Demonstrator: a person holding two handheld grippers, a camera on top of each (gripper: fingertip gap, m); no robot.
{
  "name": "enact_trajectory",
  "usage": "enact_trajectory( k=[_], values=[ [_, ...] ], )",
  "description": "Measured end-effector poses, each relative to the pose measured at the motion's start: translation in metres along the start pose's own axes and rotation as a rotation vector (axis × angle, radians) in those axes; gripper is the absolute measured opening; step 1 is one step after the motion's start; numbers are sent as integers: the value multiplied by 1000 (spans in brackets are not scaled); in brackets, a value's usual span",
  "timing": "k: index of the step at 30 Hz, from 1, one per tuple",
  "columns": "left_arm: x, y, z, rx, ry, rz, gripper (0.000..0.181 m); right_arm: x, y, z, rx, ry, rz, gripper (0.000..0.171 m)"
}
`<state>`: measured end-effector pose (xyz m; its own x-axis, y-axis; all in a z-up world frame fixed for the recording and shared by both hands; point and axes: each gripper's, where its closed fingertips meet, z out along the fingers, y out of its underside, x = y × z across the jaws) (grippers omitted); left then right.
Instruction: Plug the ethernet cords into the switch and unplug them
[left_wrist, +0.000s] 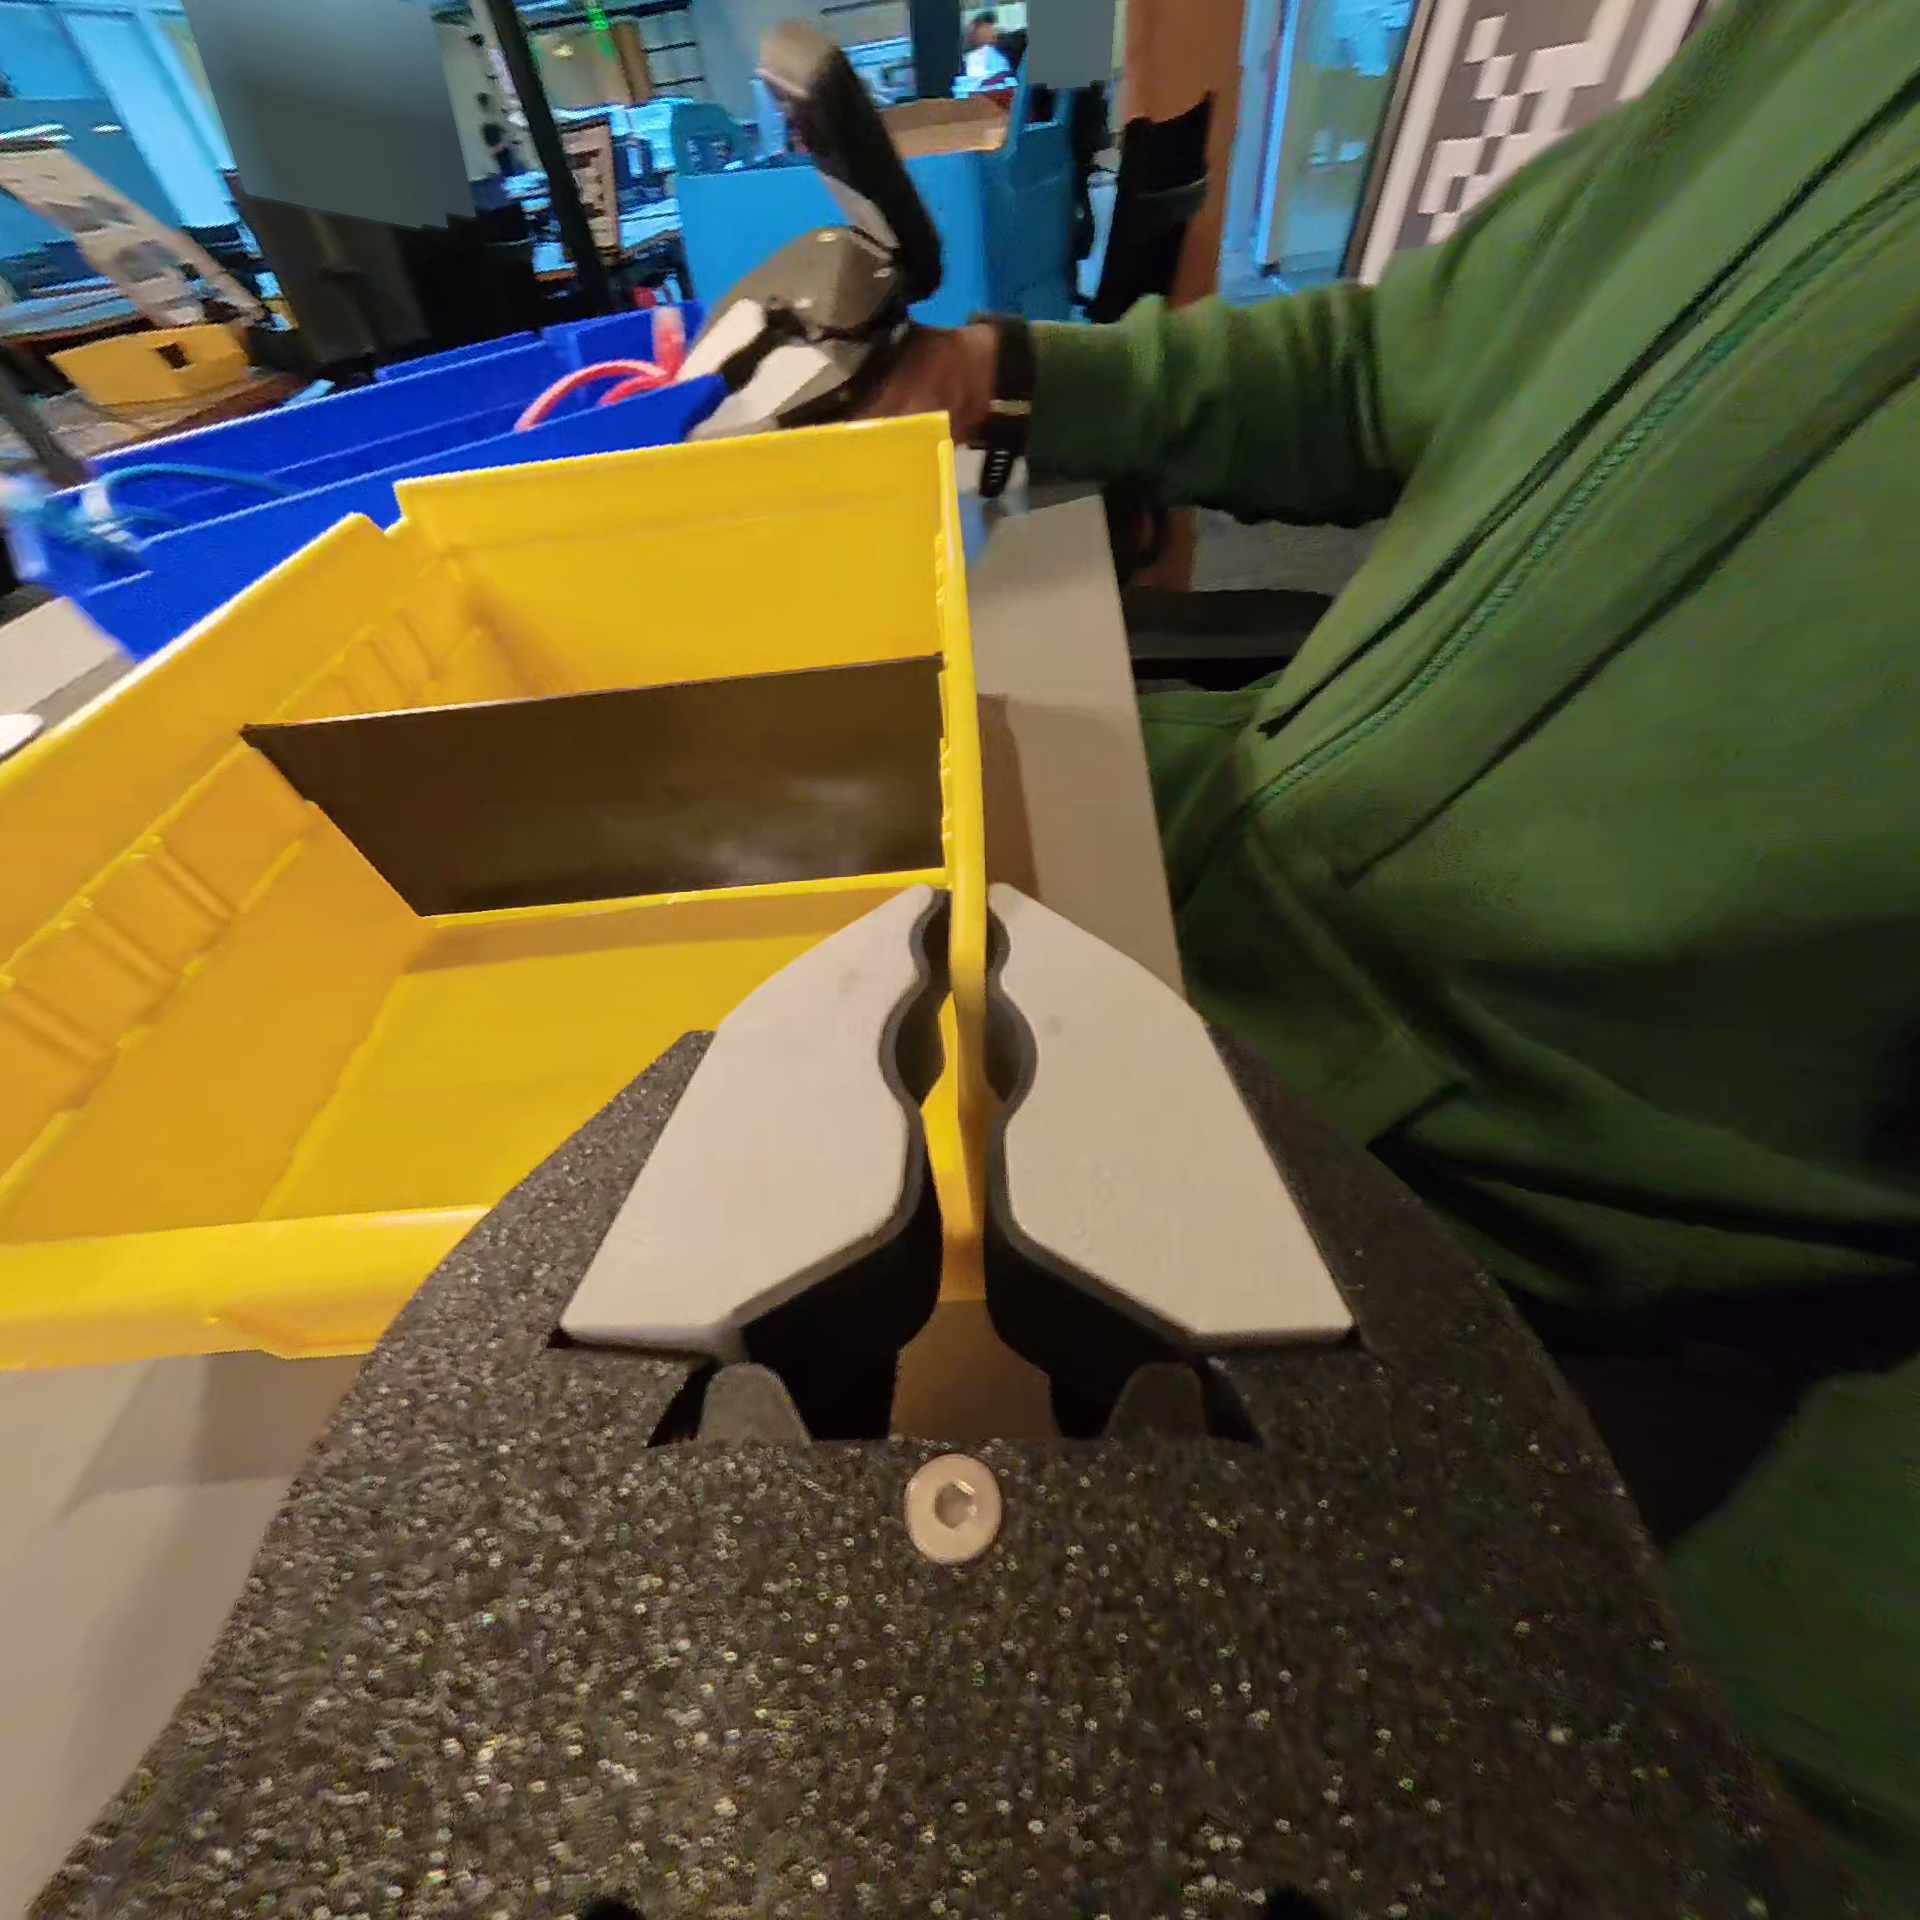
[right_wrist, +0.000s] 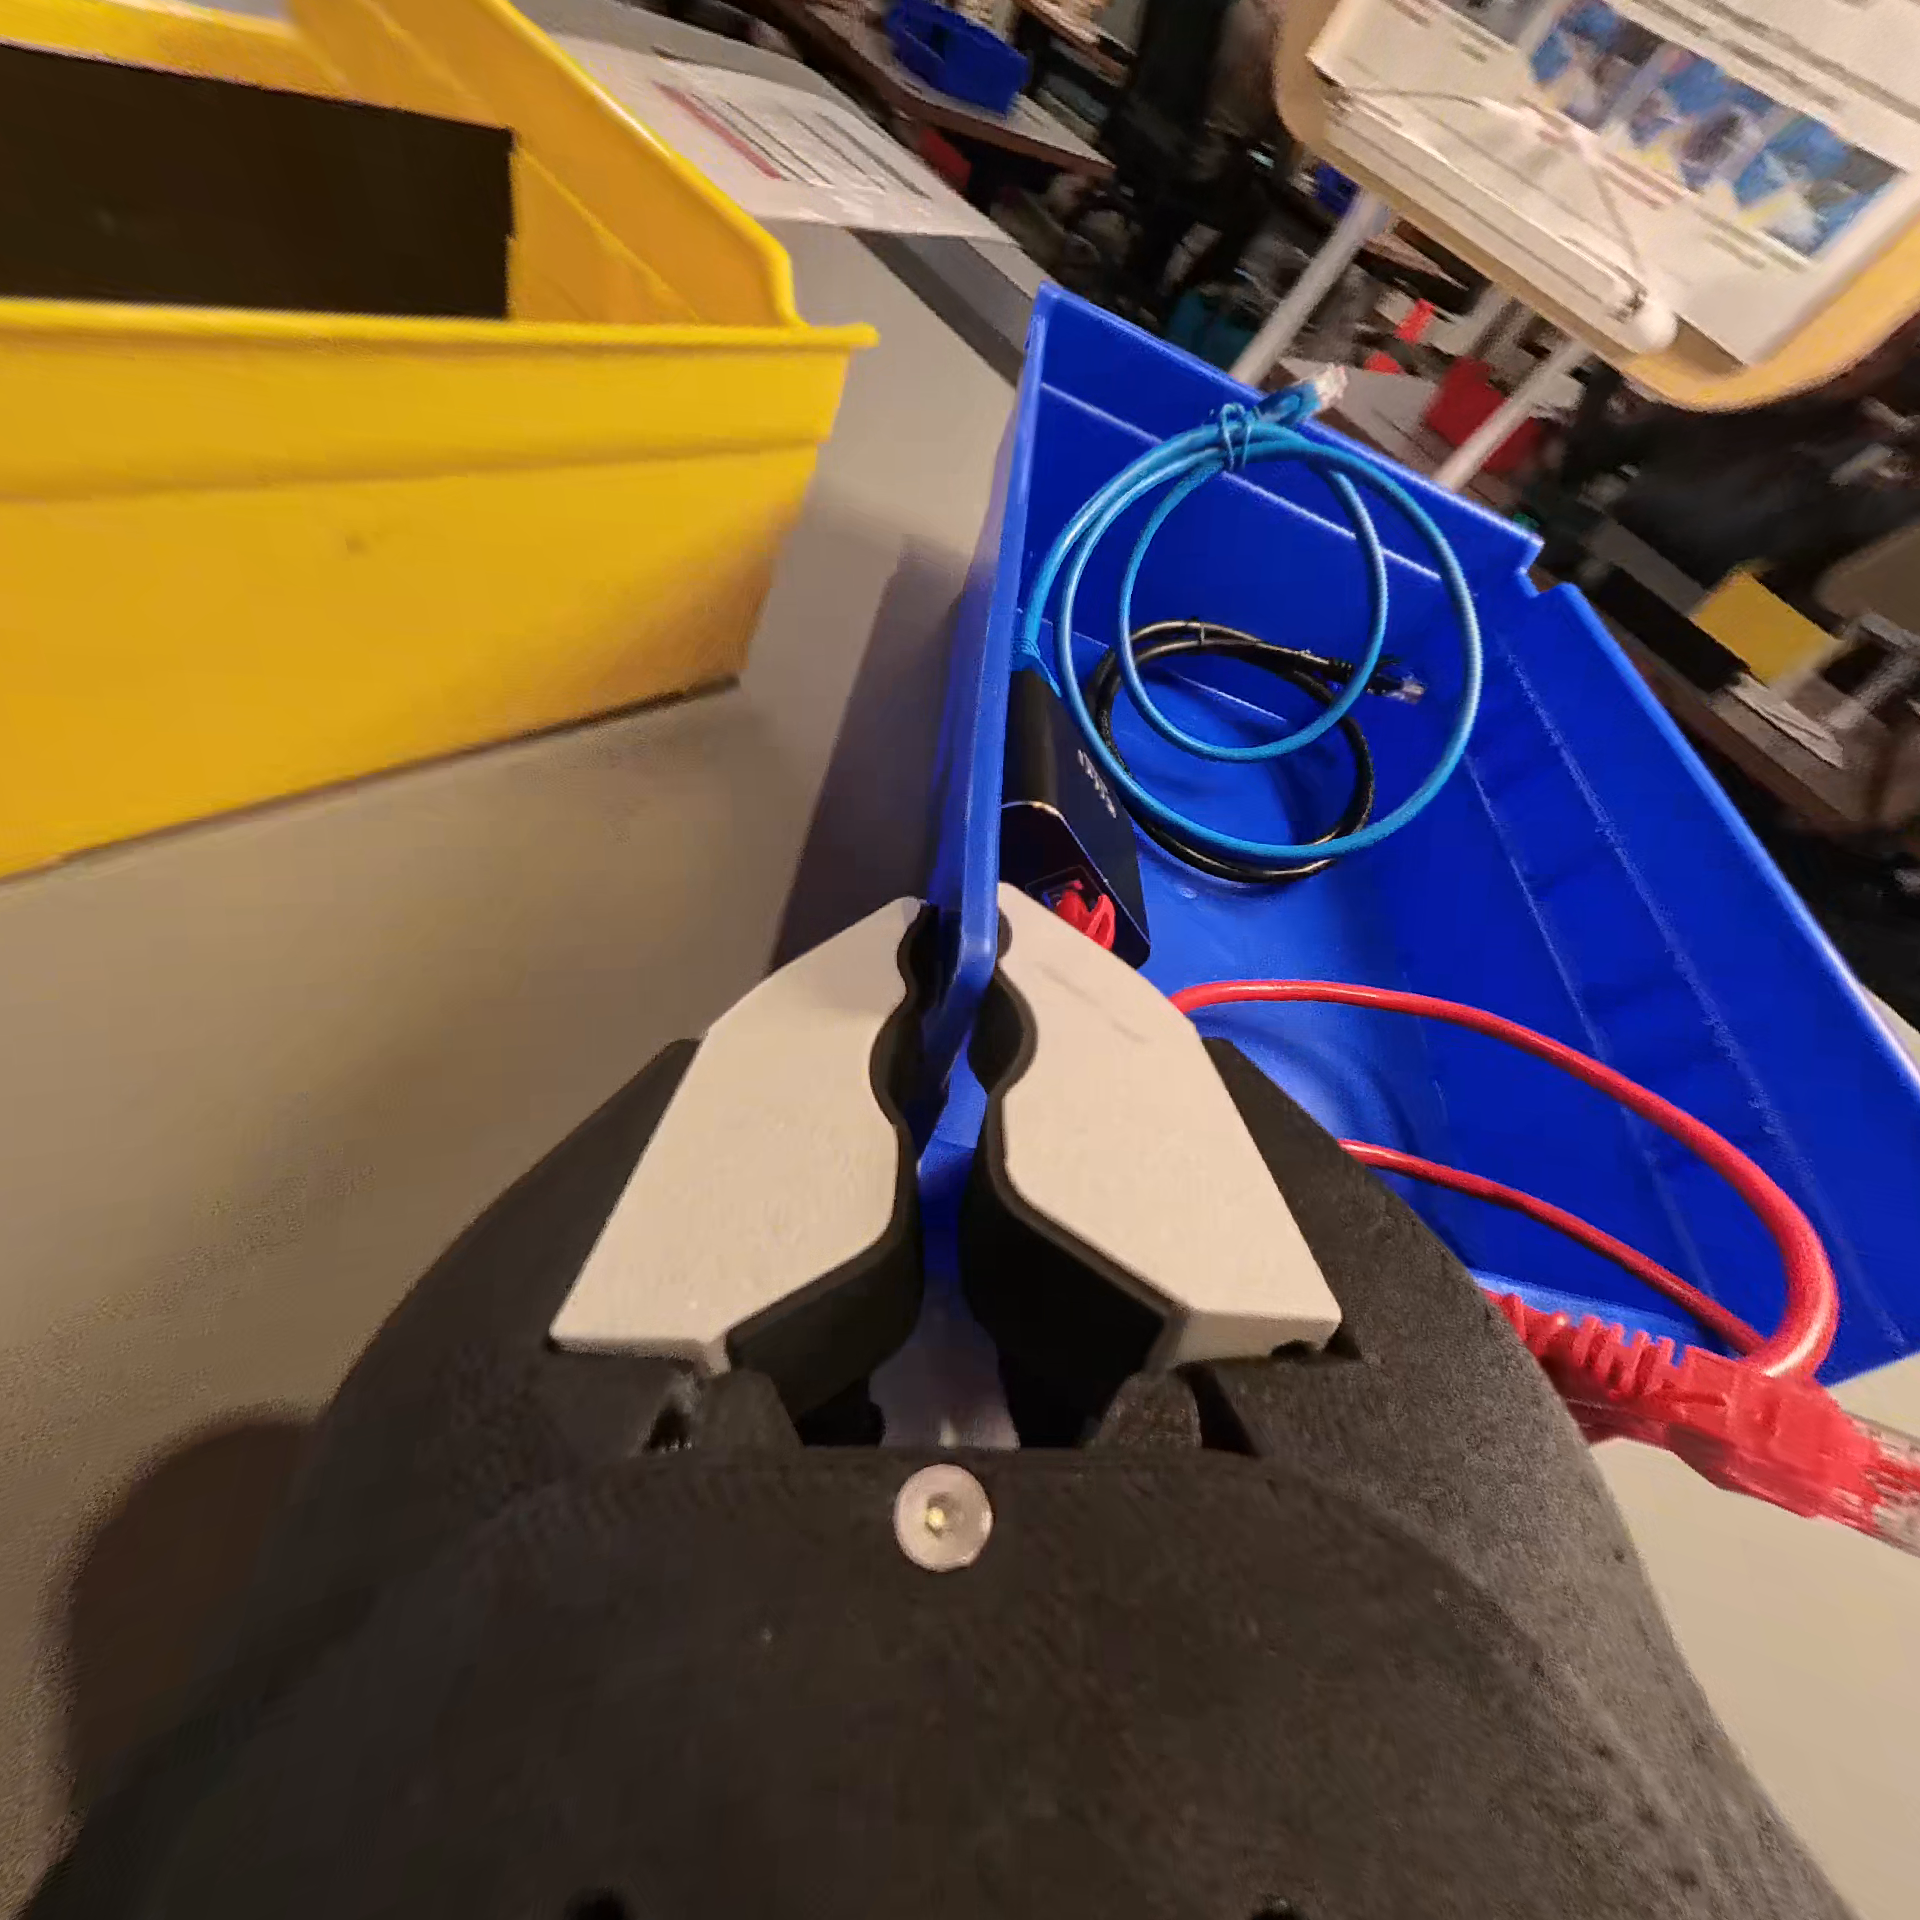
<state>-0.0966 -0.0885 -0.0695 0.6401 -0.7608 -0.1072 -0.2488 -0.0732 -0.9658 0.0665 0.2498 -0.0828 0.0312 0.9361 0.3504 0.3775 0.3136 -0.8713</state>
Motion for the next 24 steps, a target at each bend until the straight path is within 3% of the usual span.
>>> enact_trajectory(
  k=[12,24],
  values=[
    [33,-8,16,30,226,26,3,-36,-39,60,187,-386,-146,5],
    [29,-10,26,27,211,10,4,-53,-67,115,235,-505,-191,5]
  ],
)
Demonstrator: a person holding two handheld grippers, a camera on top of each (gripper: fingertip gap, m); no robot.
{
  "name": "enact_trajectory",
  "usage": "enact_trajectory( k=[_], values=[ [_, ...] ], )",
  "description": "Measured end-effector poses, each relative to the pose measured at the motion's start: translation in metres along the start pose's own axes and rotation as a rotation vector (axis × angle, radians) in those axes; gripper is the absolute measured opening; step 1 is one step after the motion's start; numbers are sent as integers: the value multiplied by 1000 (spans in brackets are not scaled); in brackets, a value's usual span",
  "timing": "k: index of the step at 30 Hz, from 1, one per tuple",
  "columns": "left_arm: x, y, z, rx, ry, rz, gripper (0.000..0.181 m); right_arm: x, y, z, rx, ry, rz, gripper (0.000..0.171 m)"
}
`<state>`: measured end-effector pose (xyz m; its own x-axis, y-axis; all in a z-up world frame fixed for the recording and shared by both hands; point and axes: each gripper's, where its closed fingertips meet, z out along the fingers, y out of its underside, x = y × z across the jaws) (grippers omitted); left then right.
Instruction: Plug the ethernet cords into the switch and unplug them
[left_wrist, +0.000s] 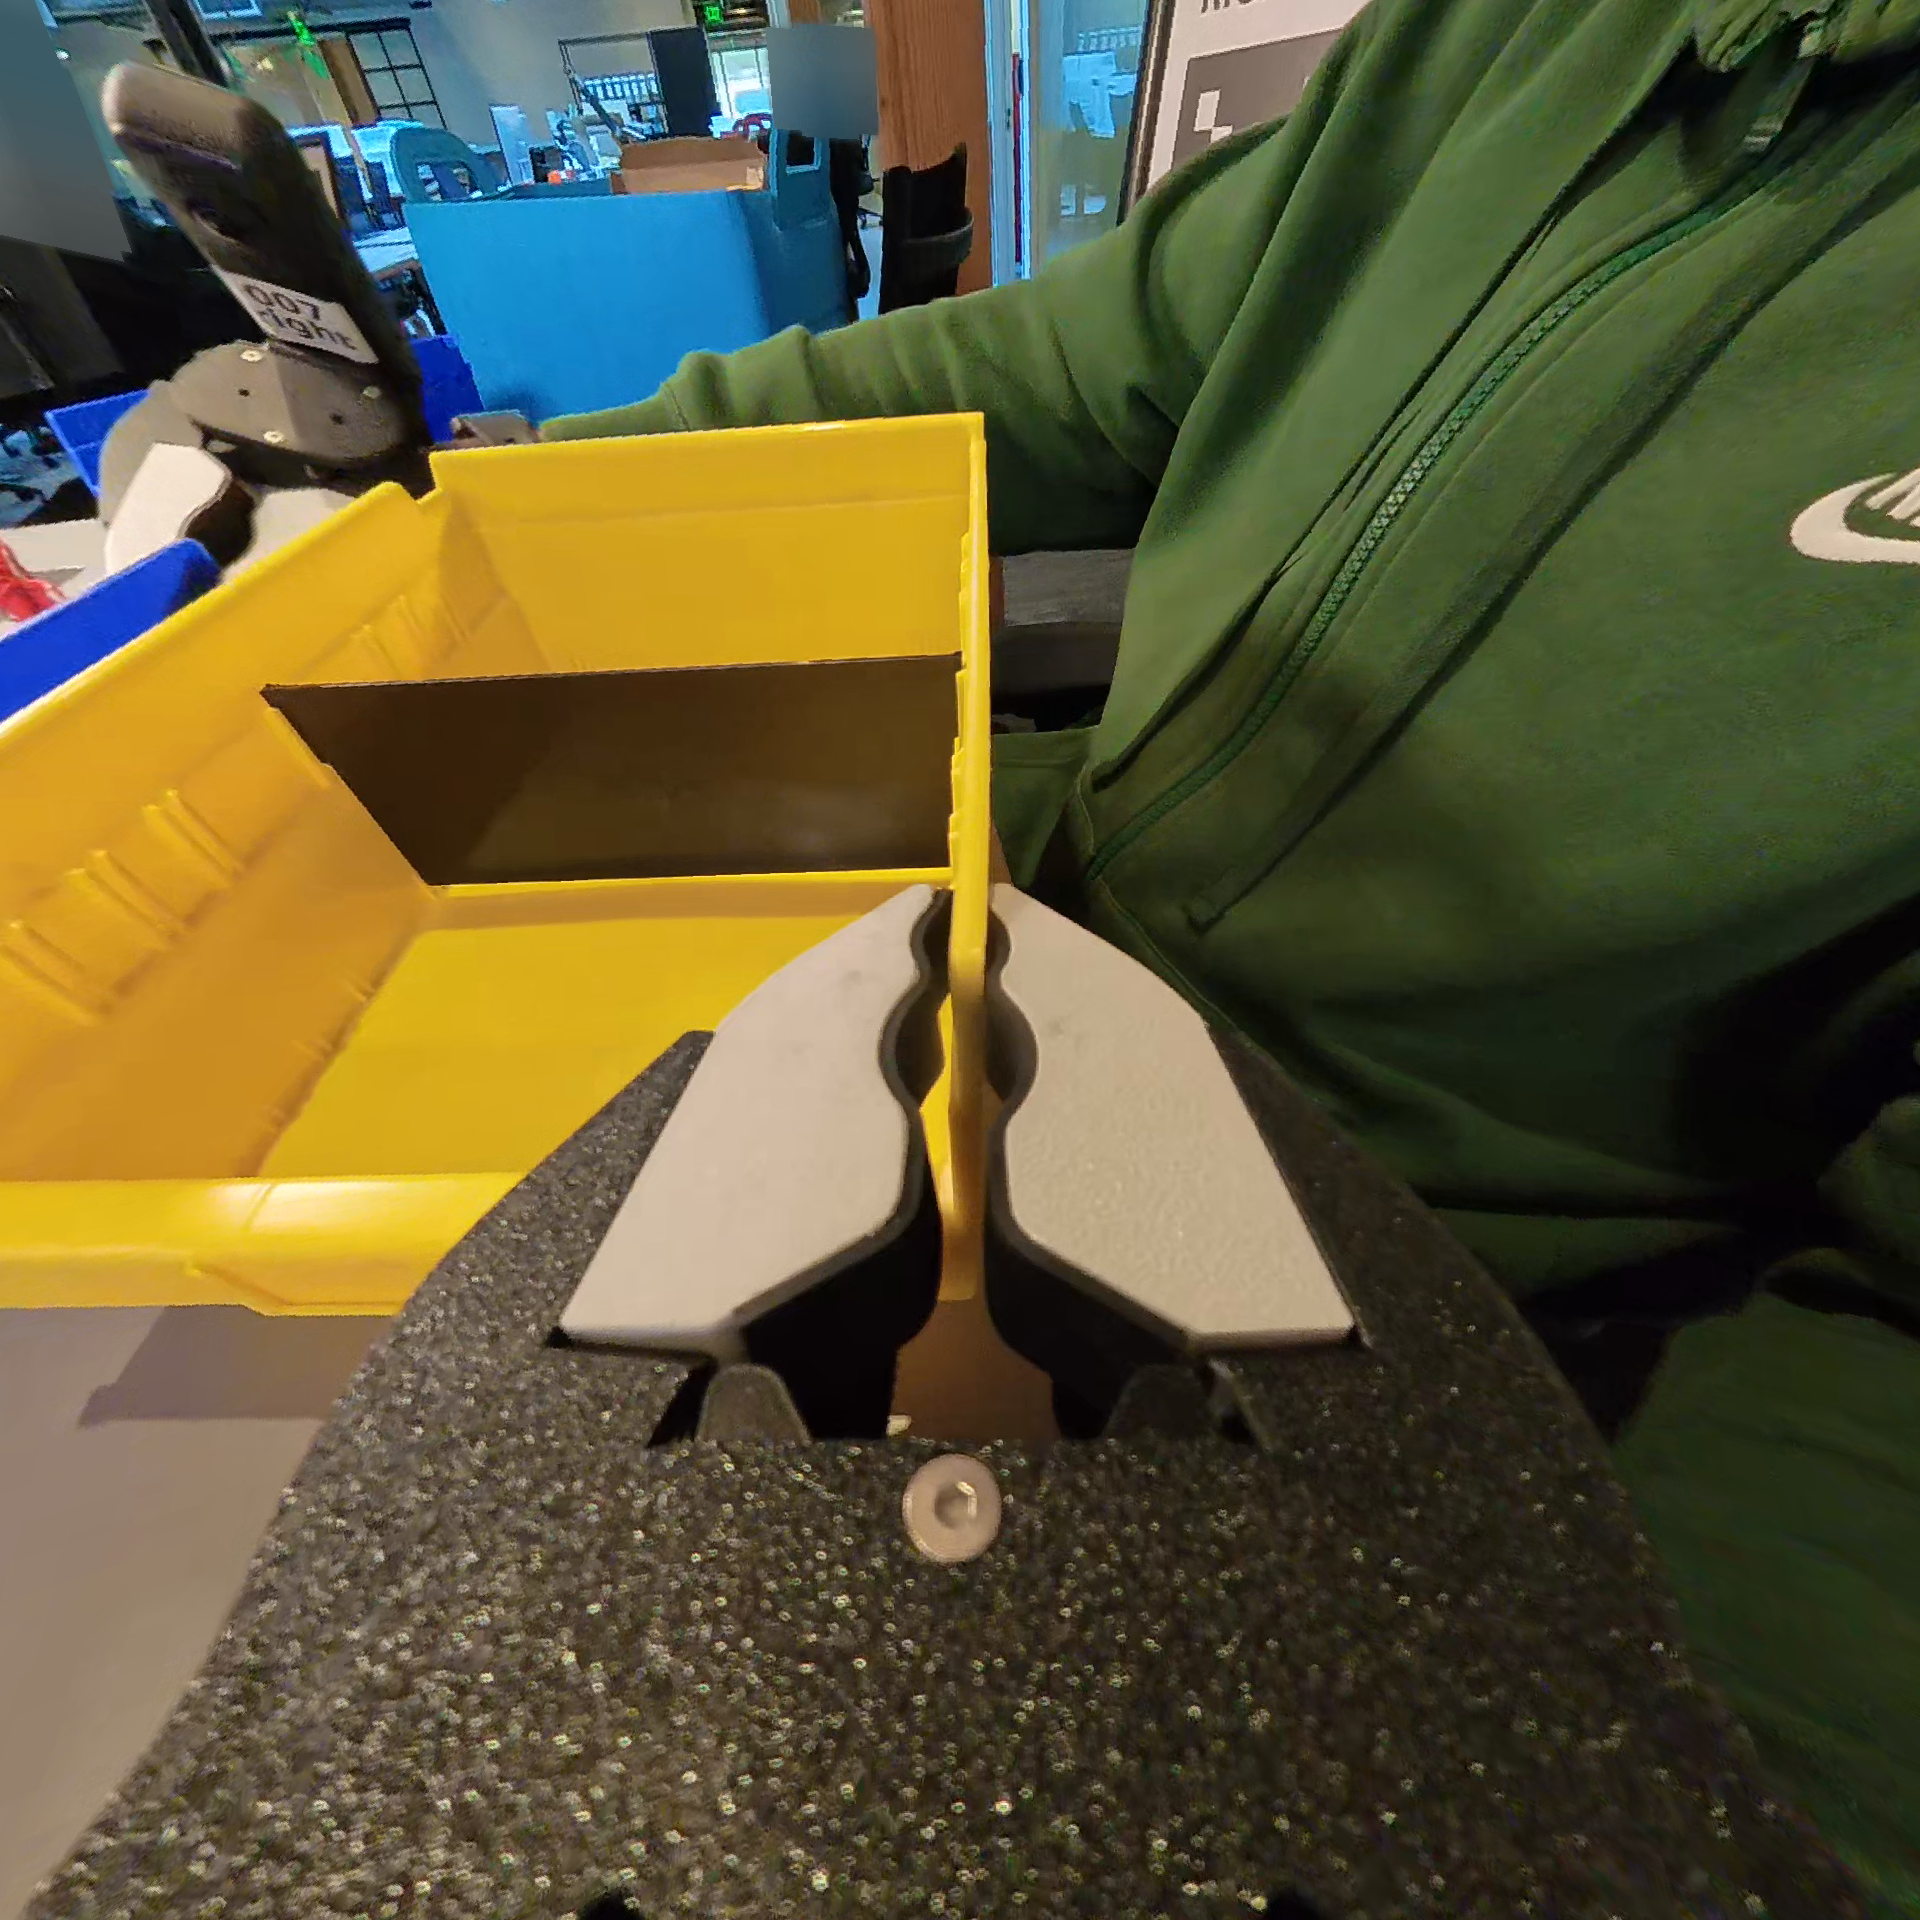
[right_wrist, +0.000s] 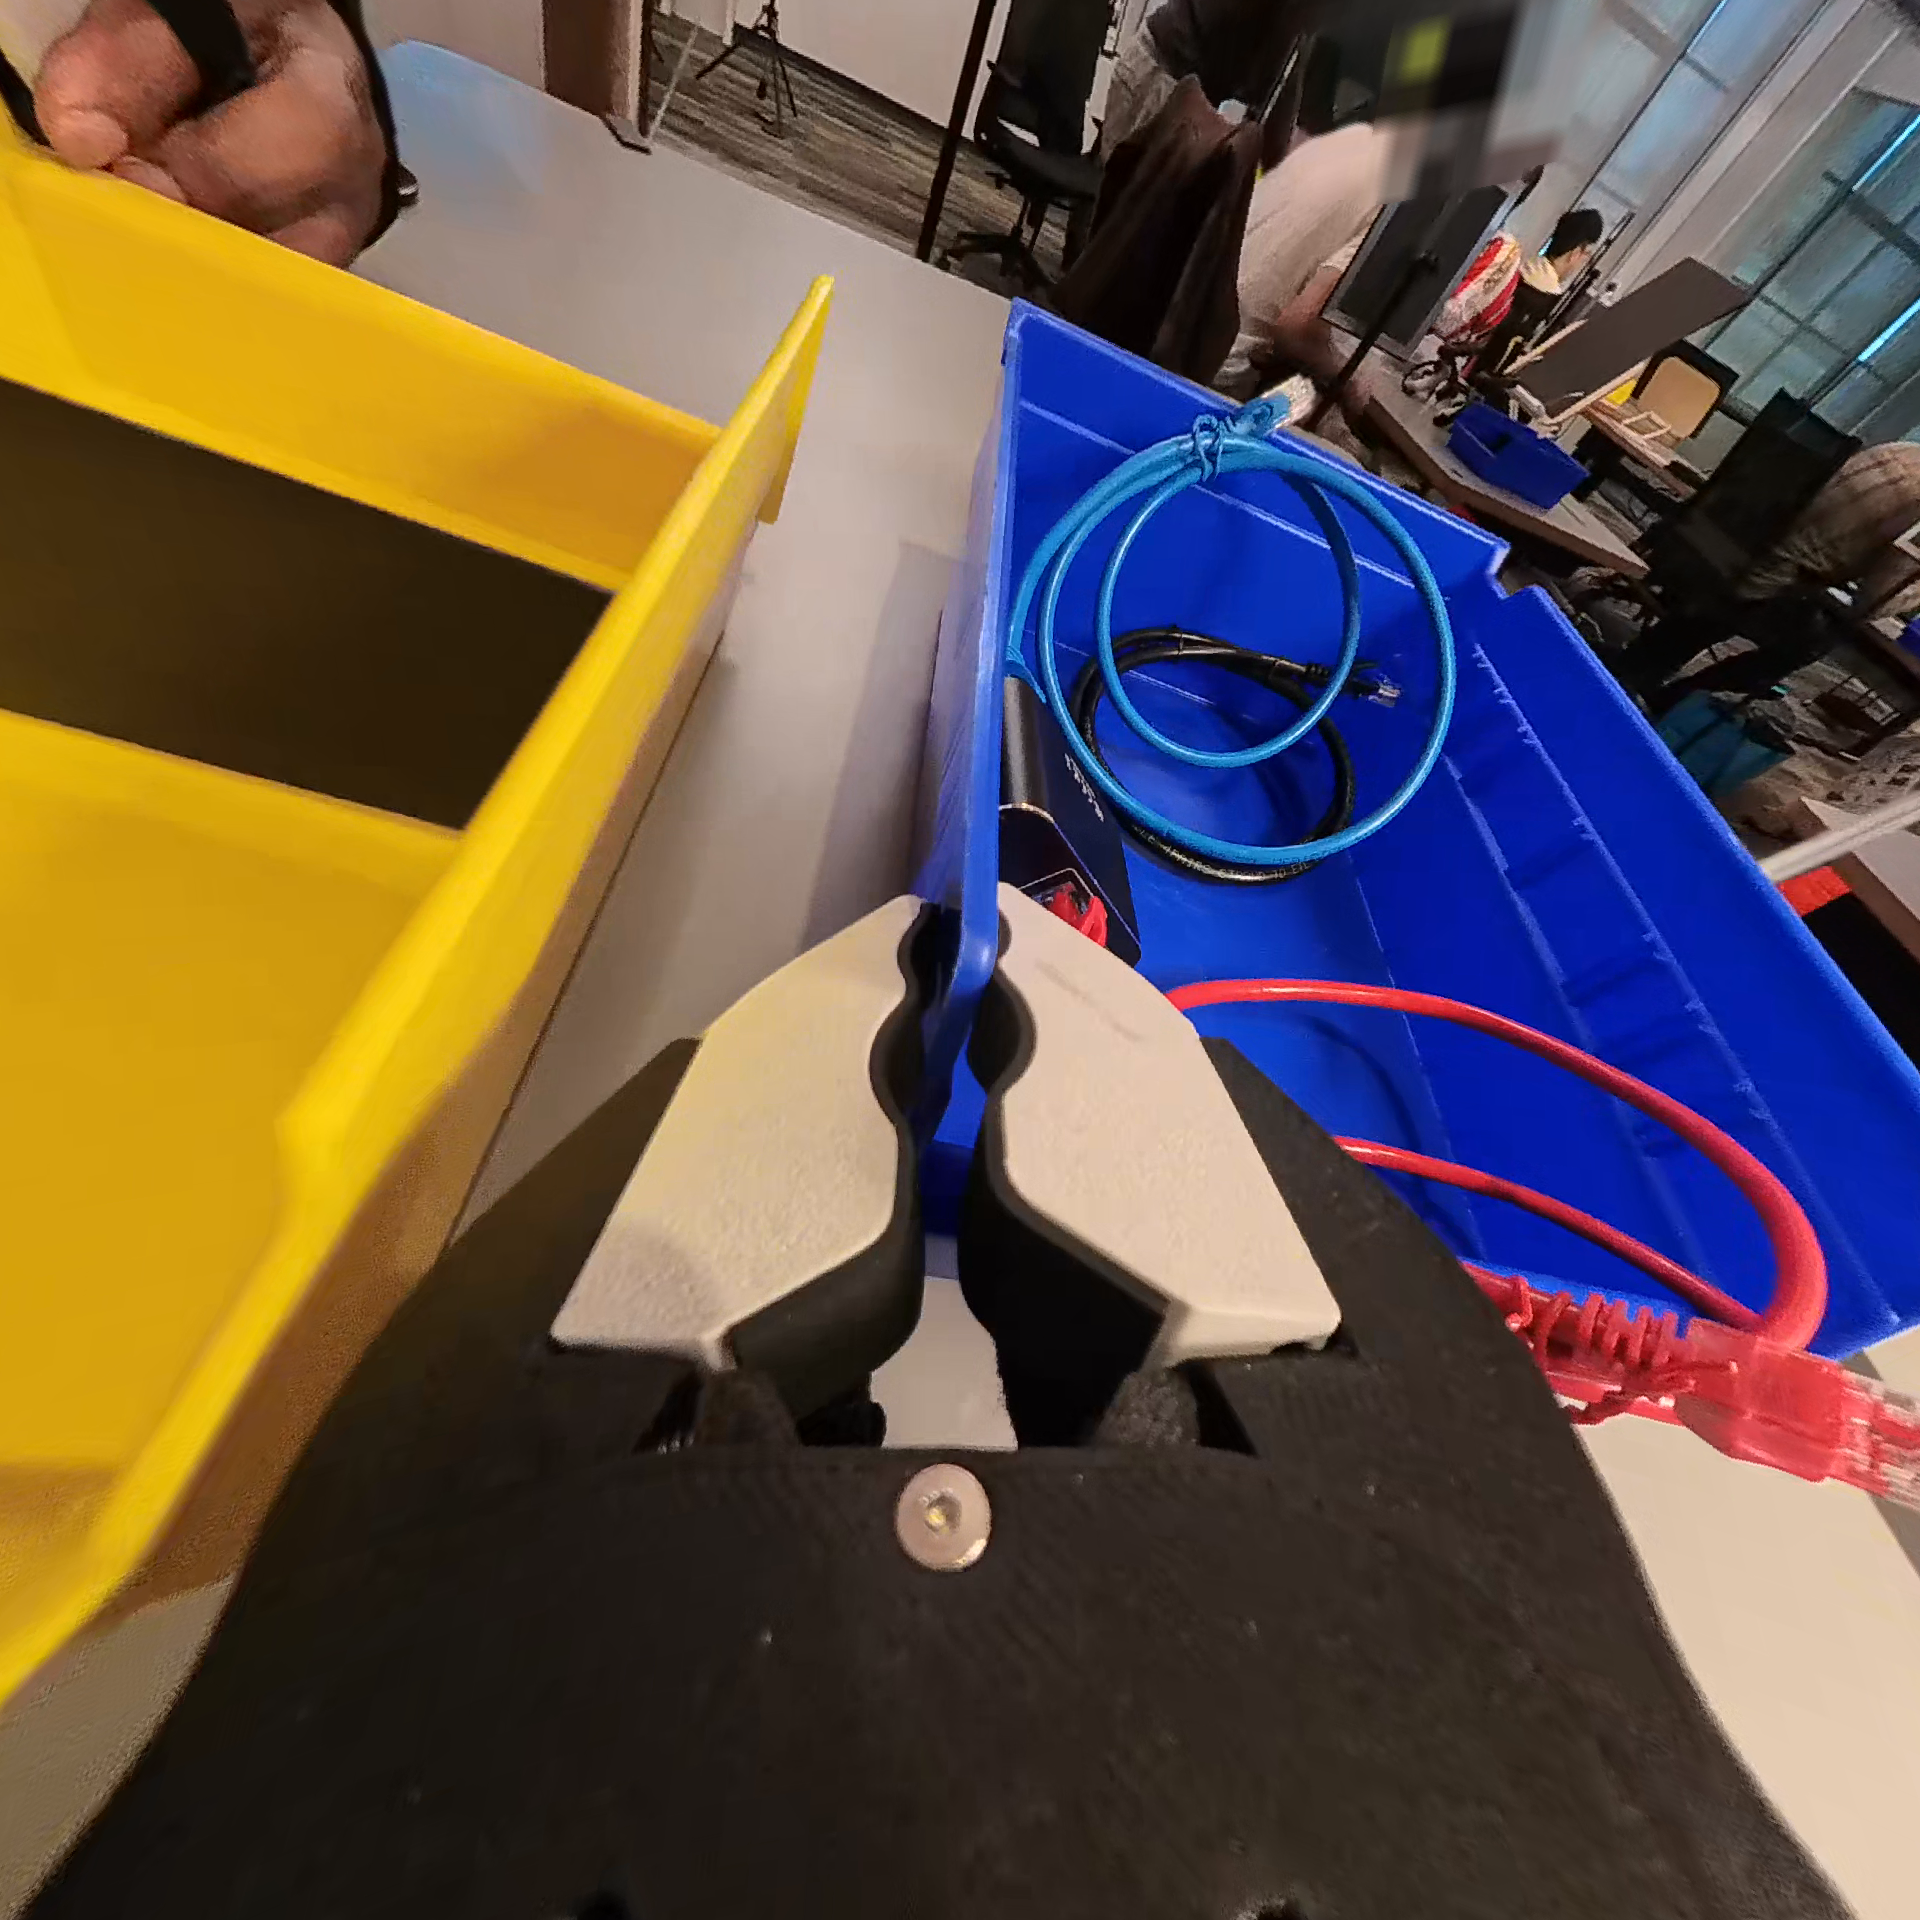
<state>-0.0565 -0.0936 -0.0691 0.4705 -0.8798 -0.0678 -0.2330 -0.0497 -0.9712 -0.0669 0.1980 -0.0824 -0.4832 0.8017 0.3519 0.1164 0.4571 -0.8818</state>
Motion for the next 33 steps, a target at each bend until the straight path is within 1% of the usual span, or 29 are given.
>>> enact_trajectory(
  k=[5,8,10,13,18,21,22,25,27,28,29,30,31,32,33],
  values=[
    [-2,0,0,-2,-20,-10,4,12,0,13,6,-50,20,5],
    [-8,0,3,-6,-46,-27,4,17,2,11,5,-50,42,5],
    [-11,-1,8,-6,-48,-29,4,23,-1,2,28,-13,71,8],
    [-15,-2,17,-6,-37,-24,4,36,-11,-24,57,60,78,20],
    [-18,-5,29,-4,-26,-17,3,44,7,-65,-13,183,76,17],
    [-17,-6,33,-4,-38,2,4,62,19,-101,-88,341,89,17],
    [-17,-6,33,-8,-51,16,8,67,20,-116,-103,399,106,17],
    [-10,-13,21,-10,-88,55,29,72,22,-163,-156,562,230,17],
    [-10,-29,1,32,-152,76,31,61,30,-194,-231,680,404,21],
    [-14,-39,-11,70,-199,73,33,47,35,-206,-255,710,535,21],
    [-21,-49,-24,109,-249,53,34,29,35,-211,-230,695,659,28],
    [-32,-59,-37,154,-305,18,38,8,26,-209,-159,634,743,36],
    [-49,-67,-49,200,-374,-34,42,-13,14,-205,-96,563,794,38],
    [-73,-72,-61,238,-458,-112,48,-32,5,-202,-68,507,819,40],
    [-103,-72,-73,260,-558,-215,50,-48,-2,-198,-64,477,823,46]
  ],
)
